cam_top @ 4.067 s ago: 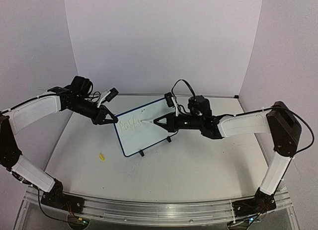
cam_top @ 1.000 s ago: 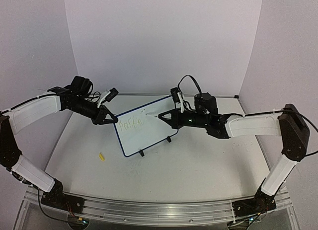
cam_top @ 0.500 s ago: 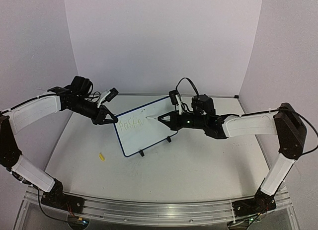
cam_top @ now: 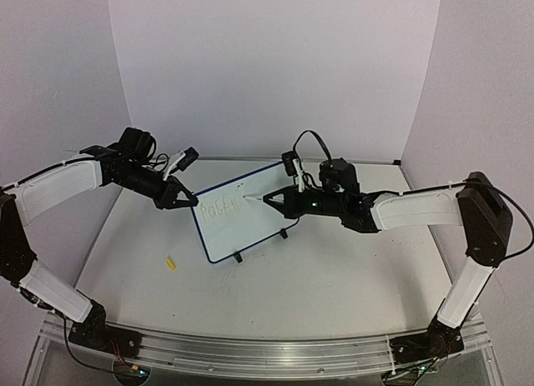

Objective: Write a sentence on the whiteboard

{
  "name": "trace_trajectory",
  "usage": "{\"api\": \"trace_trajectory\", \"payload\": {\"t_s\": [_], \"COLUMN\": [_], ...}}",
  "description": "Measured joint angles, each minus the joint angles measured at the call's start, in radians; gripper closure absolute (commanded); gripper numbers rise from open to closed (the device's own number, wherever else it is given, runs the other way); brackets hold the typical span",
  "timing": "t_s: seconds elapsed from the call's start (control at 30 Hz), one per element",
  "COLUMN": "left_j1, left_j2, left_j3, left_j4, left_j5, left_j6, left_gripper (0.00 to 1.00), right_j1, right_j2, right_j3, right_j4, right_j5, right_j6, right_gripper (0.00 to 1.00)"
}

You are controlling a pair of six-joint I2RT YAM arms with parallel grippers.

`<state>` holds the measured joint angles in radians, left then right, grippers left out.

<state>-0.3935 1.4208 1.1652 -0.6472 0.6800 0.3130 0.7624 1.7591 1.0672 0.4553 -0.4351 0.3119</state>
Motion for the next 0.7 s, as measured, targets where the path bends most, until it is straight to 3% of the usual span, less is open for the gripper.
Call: {"api": "trace_trajectory", "payload": {"t_s": [0.7], "left_j1": [0.000], "left_j2": [0.000], "left_j3": [0.000], "left_j4": [0.000], "left_j5": [0.001], "left_j6": [0.001], "left_gripper": [1.00], "right_j1": [0.000], "right_j2": [0.001], "right_j3": [-0.044], "right_j4": [-0.001], "right_j5": [0.003], "right_j6": [0.012], "right_gripper": [1.00]}}
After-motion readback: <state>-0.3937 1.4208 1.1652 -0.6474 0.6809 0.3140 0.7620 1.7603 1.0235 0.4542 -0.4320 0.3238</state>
